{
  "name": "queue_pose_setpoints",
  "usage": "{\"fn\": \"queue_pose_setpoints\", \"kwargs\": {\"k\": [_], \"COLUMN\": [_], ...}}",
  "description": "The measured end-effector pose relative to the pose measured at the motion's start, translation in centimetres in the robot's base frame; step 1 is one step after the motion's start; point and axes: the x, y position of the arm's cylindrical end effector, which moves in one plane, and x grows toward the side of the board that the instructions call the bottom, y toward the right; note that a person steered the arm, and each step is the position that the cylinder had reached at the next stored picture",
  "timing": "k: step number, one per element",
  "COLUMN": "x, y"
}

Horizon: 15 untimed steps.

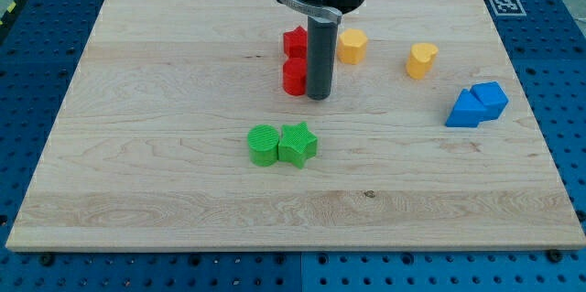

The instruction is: Separate the green circle from green star

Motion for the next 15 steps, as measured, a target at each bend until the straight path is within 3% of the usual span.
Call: {"fn": "queue_pose_setpoints", "kwargs": {"k": [3, 4, 5, 6, 8, 10, 15], "x": [7.9, 12.3, 13.0, 12.8, 8.4, 11.4, 7.4], "y": [3.9, 4.0, -1.4, -9.0, -10.3, -15.0, -6.8]}}
